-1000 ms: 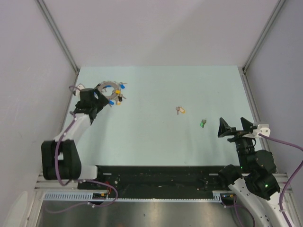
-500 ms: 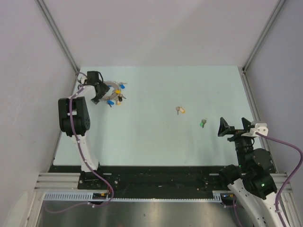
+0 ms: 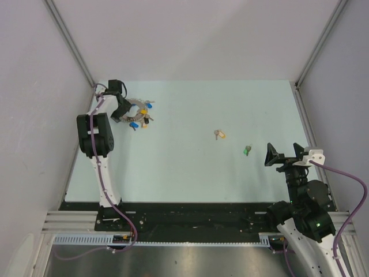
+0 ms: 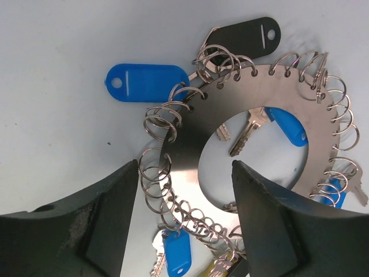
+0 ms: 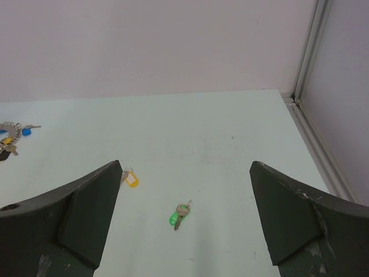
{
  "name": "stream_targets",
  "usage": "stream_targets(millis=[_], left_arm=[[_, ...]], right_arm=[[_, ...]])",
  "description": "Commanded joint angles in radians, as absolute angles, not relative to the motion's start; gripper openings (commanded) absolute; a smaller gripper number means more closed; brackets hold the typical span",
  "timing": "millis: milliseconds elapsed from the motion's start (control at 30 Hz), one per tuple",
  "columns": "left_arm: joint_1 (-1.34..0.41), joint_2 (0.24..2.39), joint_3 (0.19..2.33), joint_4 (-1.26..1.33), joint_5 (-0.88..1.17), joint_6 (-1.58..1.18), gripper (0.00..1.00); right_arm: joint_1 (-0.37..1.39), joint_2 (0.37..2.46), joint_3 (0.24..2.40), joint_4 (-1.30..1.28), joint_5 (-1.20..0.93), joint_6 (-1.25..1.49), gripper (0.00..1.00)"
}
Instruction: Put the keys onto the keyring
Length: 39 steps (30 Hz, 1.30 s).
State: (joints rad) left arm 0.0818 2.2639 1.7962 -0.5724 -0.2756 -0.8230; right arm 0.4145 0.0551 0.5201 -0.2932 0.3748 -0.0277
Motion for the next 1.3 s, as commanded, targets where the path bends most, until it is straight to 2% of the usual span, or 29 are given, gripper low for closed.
stream_targets(millis=[0, 467, 667, 867, 1033, 1267], left_arm=[[0.091, 2.302, 1.848, -0.709, -0.291, -0.858, 0.7], [0.023, 2.27, 1.799, -0.795, -0.27, -0.727, 0.48], [-0.057, 2.238, 1.737, -0.816, -0.27, -0.661, 0.46], [-0.158, 2.102, 1.533, -0.781, -0.27, -0.64, 0.46], [-0.235, 1.93, 1.283, -0.721, -0.235, -0.664, 0.43], [-0.414, 1.76, 1.019, -0.695, -0.198, -0.747, 0.43]], right_arm=[[0.408, 0.058, 0.518, -0.255, 0.36, -0.043, 1.0], [0.408, 0.032, 0.522, -0.256, 0.344, -0.035, 1.0], [0.422, 0.031, 0.529, -0.262, 0.339, -0.029, 1.0], [0.445, 0.031, 0.54, -0.267, 0.344, -0.023, 1.0], [0.459, 0.031, 0.546, -0.273, 0.324, -0.017, 1.0], [0.479, 0.031, 0.549, -0.276, 0.288, -0.017, 1.0]])
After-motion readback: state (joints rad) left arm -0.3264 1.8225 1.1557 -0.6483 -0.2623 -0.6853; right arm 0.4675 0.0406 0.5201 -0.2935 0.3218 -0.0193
